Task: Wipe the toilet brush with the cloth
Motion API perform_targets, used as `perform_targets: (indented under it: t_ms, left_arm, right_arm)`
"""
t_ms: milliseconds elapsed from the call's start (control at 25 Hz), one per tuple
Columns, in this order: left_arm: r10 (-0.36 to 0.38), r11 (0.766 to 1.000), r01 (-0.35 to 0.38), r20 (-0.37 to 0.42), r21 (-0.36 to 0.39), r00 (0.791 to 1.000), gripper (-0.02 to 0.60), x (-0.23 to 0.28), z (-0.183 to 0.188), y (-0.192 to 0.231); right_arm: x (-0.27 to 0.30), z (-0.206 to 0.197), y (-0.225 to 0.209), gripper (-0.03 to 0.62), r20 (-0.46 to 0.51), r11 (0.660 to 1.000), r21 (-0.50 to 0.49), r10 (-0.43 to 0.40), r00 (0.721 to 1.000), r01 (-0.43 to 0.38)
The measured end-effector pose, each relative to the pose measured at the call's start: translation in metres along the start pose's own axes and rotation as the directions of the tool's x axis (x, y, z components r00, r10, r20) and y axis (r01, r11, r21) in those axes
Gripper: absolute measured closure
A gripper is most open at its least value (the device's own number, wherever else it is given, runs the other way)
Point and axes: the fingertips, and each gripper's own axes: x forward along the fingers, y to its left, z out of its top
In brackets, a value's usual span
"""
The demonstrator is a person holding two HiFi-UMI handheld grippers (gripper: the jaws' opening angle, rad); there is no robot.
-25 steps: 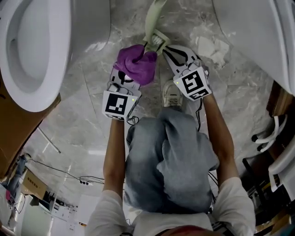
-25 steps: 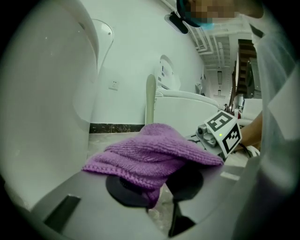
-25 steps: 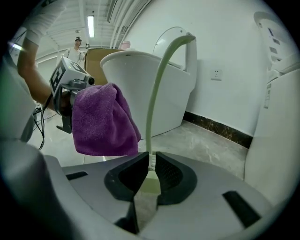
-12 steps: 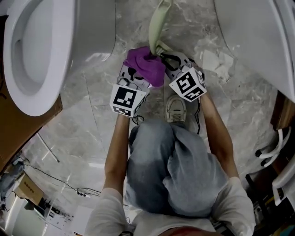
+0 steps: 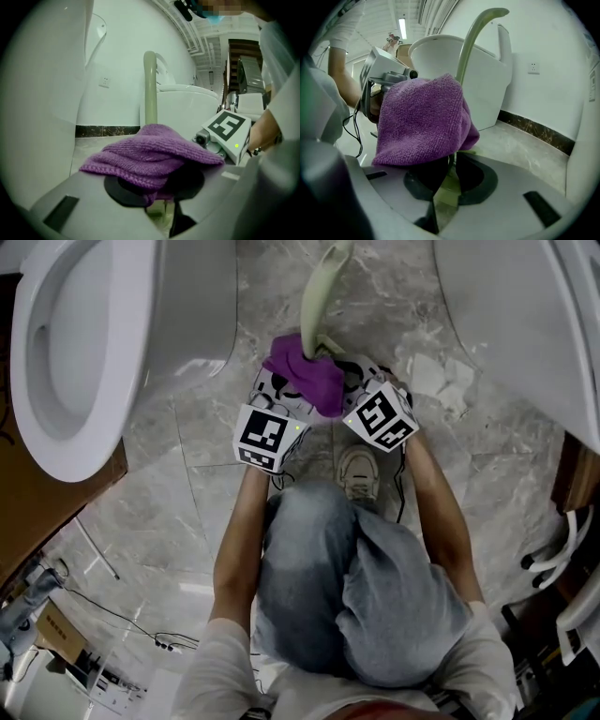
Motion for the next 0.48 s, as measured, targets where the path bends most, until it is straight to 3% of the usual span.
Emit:
perform_targets:
  t_ms: [240, 480]
  left_arm:
    - [-0.015, 1.000, 0.015, 0.016, -0.007, 1.000, 0.479, -0.001, 0.008, -0.001]
    - [-0.026, 1.000, 0.025, 0.084, 0.015, 0.996, 0.480, -0.011, 0.056, 0.002]
  right_arm:
    - [0.000, 0.000, -0.001, 0.548, -0.006, 1.000, -0.005, -0.003, 1.000, 0.003]
    - [0.000, 0.002, 0.000, 0.549, 0.008, 1.000, 0.000, 0.013, 1.000, -0.013]
